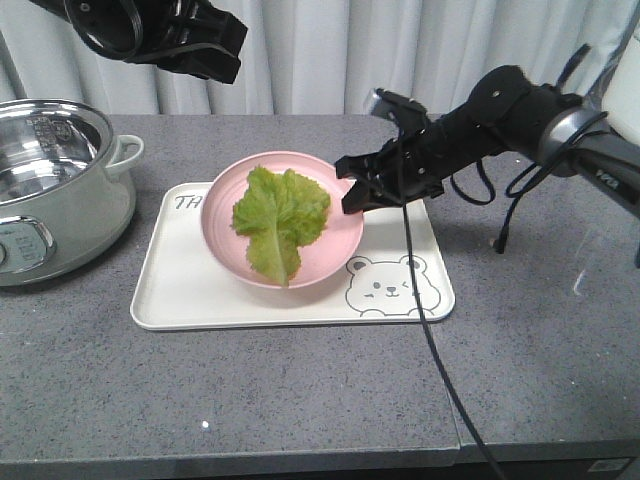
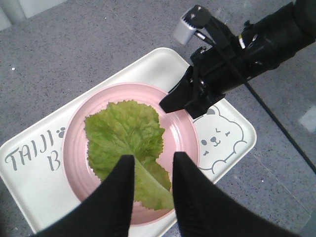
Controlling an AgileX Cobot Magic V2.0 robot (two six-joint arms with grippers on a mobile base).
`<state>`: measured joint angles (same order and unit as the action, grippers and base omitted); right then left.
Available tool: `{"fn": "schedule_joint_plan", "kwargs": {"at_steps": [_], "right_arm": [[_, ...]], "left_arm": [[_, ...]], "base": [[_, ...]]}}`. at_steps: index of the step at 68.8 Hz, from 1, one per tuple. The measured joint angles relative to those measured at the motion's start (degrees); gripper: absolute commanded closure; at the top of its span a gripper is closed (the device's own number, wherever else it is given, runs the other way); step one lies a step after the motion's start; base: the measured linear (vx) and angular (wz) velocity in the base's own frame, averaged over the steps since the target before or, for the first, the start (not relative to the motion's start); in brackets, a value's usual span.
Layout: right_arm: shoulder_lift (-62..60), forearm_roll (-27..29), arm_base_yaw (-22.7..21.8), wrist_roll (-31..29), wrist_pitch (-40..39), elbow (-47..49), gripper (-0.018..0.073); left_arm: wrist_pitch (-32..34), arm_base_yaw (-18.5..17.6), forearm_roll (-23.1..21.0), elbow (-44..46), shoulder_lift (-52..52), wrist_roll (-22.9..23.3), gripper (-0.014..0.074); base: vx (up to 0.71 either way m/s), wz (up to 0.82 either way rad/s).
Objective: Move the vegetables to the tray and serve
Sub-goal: 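Grip the plate rim with the right gripper and slide it onto the tray, then release the plate and raise the right gripper away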
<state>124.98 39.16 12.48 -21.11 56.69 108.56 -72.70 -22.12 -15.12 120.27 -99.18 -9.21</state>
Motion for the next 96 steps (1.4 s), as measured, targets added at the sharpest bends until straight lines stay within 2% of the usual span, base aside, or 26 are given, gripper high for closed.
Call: {"fn": "schedule_joint_plan", "kwargs": {"at_steps": [16,37,43,54,61,85,96], "right_arm": [[1.1,-1.8,1.0,0.1,-0.3,0.4,0.0454],[1.1,-2.9,1.4,-1.1,-0.4,0.6,0.0137],[1.1,-3.6,1.4,-1.5,-0.4,0.6,0.0096],[0.5,-5.7,1.4,-1.3,-0.4,0.6,0.0096],[-1.6,-8.9,1.3,0.2,-0.4,0.6,0.0096],[-11.6,-17.8,-3.1,7.8,3.0,0.6,0.0096],[-12.7,-21.2,-5.2,10.5,8.2,0.6,0.0096]], "left_arm": [[-0.1,0.0,0.0,0.0,0.0,0.0,0.0395],[-0.1,0.0,0.0,0.0,0.0,0.0,0.0395],[-0.1,0.0,0.0,0.0,0.0,0.0,0.0395],[-0.1,0.0,1.2,0.0,0.0,0.2,0.0395],[-0.1,0.0,3.7,0.0,0.0,2.4,0.0395],[-0.1,0.0,19.9,0.0,0.4,14.0,0.0393],[-0.1,0.0,22.4,0.0,1.0,17.0,0.0384]], "base": [[0.00,0.00],[0.00,0.00],[0.00,0.00],[0.00,0.00],[0.00,0.00],[0.00,0.00],[0.00,0.00]]}}
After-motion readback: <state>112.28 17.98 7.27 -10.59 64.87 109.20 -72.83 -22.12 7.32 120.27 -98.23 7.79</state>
